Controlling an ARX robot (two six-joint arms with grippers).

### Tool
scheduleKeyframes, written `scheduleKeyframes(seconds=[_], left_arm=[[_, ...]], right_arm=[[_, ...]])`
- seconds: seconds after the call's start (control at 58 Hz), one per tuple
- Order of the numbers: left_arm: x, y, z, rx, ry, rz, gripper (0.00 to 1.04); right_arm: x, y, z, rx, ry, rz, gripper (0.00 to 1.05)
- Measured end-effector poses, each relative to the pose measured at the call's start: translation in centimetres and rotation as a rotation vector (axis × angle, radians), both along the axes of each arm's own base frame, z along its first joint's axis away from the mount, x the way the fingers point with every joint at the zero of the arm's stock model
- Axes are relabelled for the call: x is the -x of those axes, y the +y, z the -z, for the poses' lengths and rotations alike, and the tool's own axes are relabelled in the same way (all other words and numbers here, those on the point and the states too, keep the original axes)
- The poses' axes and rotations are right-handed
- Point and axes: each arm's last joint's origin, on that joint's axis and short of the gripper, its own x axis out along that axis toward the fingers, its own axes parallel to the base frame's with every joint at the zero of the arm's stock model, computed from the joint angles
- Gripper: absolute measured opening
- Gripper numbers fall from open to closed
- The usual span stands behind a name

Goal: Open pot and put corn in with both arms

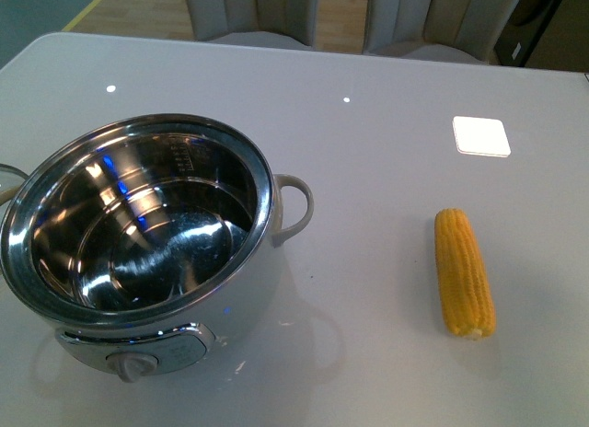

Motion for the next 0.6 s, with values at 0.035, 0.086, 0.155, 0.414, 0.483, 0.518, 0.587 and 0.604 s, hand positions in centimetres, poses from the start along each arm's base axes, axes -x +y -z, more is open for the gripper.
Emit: scheduleKeyframes(seconds=[0.035, 0.086, 0.155, 0.414, 0.483, 0.518, 0.587, 0.604], left_arm=[[0.0, 0.0, 0.0, 0.000, 0.000, 0.000, 0.98], [0.0, 0.0, 0.0, 0.000, 0.000, 0.000, 0.98], [0.0, 0.0, 0.0, 0.000, 0.000, 0.000, 0.98], [0.0, 0.0, 0.0, 0.000, 0.000, 0.000, 0.98], [0.0, 0.0, 0.0, 0.000, 0.000, 0.000, 0.98], [0.0, 0.0, 0.0, 0.000, 0.000, 0.000, 0.98], [0.0, 0.0, 0.0, 0.000, 0.000, 0.000, 0.98], [0.0, 0.0, 0.0, 0.000, 0.000, 0.000, 0.98]], right_arm=[[-0.6, 0.2, 0.7, 0.002, 0.025, -0.013, 0.96], [-1.6, 0.7, 1.9, 0.009, 0.070, -0.032, 0.96], [-2.8, 1.3, 3.4, 0.022, 0.140, -0.048, 0.96], [-7.9, 3.9, 8.0, 0.092, 0.313, -0.082, 0.96], [-8.8, 4.1, 8.8, 0.107, 0.332, -0.073, 0.96], [-9.1, 4.2, 9.1, 0.109, 0.337, -0.072, 0.96], [-9.6, 4.4, 9.8, 0.106, 0.342, -0.072, 0.96], [-9.7, 4.4, 9.9, 0.105, 0.342, -0.073, 0.96]])
